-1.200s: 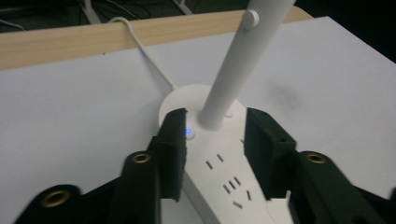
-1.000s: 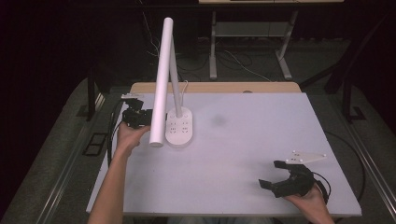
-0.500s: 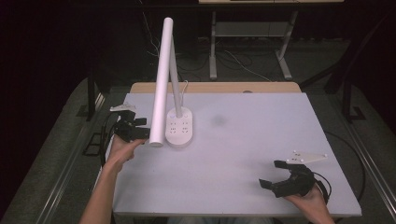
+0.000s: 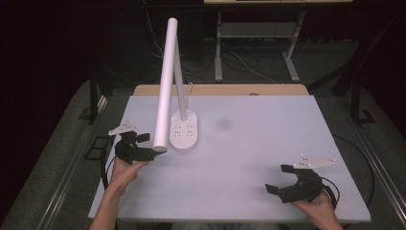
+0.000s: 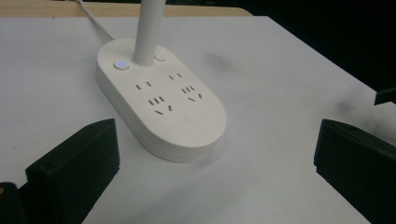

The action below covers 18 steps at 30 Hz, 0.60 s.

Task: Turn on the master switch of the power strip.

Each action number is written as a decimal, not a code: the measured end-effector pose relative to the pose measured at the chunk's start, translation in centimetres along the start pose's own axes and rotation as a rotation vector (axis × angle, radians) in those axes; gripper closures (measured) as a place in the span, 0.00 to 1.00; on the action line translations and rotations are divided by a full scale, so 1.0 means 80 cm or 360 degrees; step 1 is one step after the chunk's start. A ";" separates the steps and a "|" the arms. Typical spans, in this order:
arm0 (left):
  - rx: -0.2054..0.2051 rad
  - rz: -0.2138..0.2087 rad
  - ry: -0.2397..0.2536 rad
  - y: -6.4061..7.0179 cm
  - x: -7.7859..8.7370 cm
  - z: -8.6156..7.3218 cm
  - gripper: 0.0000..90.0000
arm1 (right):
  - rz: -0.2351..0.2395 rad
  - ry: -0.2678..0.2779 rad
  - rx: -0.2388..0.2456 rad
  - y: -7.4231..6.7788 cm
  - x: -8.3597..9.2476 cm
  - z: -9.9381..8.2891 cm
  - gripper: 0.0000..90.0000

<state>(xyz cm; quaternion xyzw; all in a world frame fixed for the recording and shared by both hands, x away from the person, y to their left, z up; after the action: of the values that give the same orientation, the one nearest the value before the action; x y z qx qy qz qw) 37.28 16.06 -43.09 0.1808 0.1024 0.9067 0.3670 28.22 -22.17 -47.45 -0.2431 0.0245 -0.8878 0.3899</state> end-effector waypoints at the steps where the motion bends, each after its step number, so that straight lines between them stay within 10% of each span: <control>1: -0.0009 -0.0002 0.0002 0.003 0.001 -0.002 0.00 | 0.0001 0.0000 -0.0003 0.000 0.000 0.000 0.01; 18: -0.0112 -0.0088 -0.0055 0.060 0.004 -0.059 0.00 | -0.0004 0.0018 -0.0010 0.002 0.004 0.002 0.01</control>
<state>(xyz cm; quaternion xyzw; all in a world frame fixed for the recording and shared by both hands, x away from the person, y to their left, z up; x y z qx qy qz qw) 32.15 12.63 -45.77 0.1806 0.0691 0.8959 0.3999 28.20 -22.44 -47.23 -0.2395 0.0291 -0.8895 0.3880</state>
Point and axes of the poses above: each handheld gripper's, and its own axes: x roughly backward along the jaws, z roughly out of its top, y roughly to its right, the point moved 9 cm from there along -x, roughly forward along the jaws, and after that the axes turned 13 degrees about y, right-handed, at the moved point
